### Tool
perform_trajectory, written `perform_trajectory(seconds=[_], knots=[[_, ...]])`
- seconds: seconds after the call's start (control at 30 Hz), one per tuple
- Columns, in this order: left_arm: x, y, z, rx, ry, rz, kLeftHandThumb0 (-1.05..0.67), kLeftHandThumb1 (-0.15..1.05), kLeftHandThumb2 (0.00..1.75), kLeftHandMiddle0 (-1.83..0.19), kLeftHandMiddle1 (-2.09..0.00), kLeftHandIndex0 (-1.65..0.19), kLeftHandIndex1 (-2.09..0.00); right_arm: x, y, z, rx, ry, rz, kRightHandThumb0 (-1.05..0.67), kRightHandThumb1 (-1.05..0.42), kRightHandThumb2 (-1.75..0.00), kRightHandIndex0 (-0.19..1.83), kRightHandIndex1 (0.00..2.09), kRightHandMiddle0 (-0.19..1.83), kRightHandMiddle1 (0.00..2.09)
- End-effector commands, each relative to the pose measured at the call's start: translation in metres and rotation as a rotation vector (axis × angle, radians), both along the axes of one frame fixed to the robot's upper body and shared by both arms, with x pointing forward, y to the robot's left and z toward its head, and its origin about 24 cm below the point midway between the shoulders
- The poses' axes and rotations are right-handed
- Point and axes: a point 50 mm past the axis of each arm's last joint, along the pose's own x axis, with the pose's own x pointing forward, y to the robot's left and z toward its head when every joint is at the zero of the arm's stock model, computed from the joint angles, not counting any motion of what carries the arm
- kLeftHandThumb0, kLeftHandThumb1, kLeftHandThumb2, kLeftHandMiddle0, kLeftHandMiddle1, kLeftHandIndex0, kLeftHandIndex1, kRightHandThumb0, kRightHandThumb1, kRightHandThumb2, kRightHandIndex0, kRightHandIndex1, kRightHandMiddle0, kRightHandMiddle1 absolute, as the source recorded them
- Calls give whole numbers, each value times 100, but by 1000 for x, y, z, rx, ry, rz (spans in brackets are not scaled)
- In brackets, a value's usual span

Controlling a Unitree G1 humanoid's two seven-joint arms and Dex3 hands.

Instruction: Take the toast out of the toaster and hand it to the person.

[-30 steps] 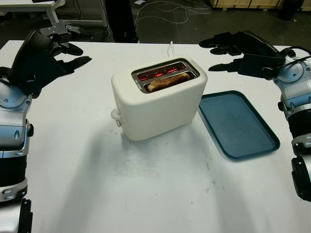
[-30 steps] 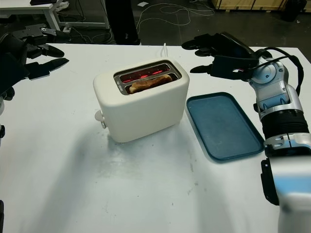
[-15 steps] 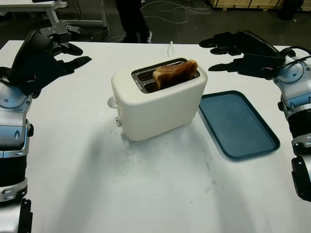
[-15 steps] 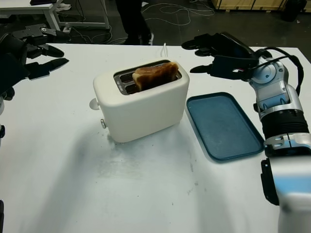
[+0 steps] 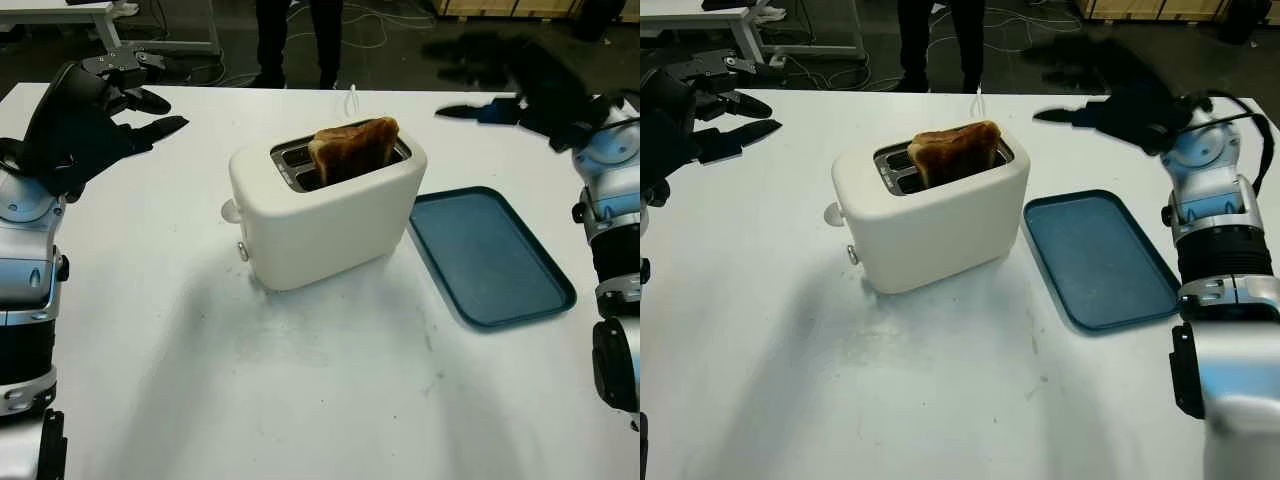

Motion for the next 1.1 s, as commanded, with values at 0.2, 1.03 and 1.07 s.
perform_trajectory(seconds=[0.2,1.03,1.07], knots=[[-2,0,0,29,-18,7,-38,92,16,-33,-98,-49,-54,-14,34,51,-12,-138,141,-52,-62,0,74,13,74,10],[-4,2,-2,-9,3,25,-33,92,16,-32,-93,-47,-51,10,88,0,-398,-1,135,-57,-64,0,79,155,69,2],[-4,2,-3,-6,3,24,-33,92,16,-32,-93,-47,-51,11,89,-2,-407,4,131,-57,-64,0,88,165,69,2]])
